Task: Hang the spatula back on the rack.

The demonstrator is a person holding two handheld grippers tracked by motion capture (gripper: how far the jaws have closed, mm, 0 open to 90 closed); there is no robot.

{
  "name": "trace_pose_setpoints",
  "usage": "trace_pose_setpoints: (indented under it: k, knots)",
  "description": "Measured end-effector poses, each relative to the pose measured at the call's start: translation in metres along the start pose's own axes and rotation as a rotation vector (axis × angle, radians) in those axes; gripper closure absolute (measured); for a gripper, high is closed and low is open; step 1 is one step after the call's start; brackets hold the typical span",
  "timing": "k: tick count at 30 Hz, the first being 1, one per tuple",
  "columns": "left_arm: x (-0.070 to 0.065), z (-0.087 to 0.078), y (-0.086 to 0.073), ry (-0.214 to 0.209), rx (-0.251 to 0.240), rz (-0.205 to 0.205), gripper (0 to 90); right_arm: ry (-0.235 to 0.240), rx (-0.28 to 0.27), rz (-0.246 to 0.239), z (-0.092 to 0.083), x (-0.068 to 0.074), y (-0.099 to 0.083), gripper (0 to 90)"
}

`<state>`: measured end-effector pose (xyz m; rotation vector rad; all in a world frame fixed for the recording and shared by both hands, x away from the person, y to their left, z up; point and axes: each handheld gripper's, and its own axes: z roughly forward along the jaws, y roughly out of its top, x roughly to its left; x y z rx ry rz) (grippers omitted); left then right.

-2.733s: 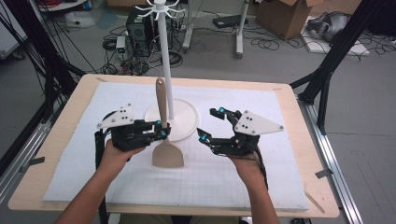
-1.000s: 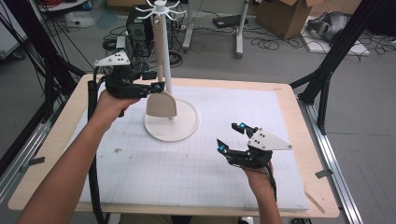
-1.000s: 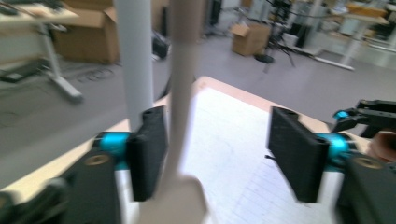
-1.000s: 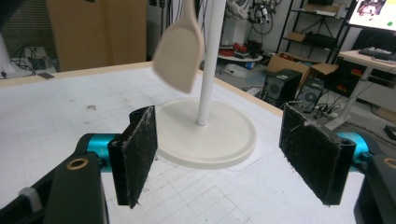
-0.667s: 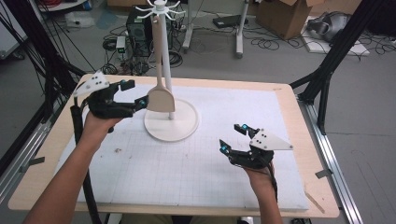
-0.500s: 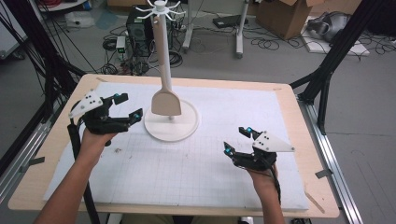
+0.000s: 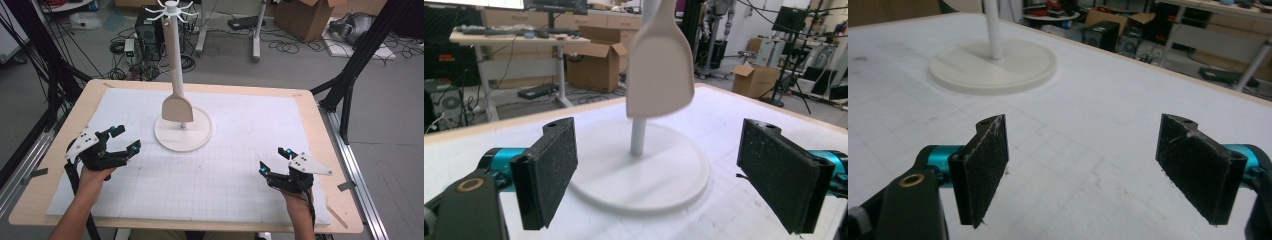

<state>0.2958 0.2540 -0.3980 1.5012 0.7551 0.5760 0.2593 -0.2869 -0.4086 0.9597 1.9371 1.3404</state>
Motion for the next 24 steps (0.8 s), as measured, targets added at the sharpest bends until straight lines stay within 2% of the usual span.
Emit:
trace_pose_setpoints:
  k: [2,4,9,10,19,24]
  knots:
    - [0.001,-0.007,-0.014,0.015,0.010,0.002,17.5,-0.033,0.004,0.021,-0.004,-0.005,-0.008,20.4]
    - [0.000,-0.008,-0.018,0.017,0.011,-0.002,17.9,-0.053,0.009,0.025,-0.005,-0.008,-0.012,20.3]
    - [0.001,-0.012,-0.031,0.018,0.027,-0.019,17.8,-0.072,-0.001,0.058,-0.005,-0.011,-0.024,20.3]
    - [0.001,-0.012,-0.035,0.007,0.029,-0.022,17.8,-0.078,-0.003,0.056,-0.004,-0.012,-0.026,20.3]
    - [0.000,-0.007,-0.043,0.001,0.050,-0.032,17.8,-0.085,0.002,0.082,-0.002,-0.014,-0.035,20.3]
    - [-0.002,-0.007,-0.042,0.014,0.042,-0.028,16.9,-0.086,-0.009,0.090,-0.007,-0.014,-0.035,20.2]
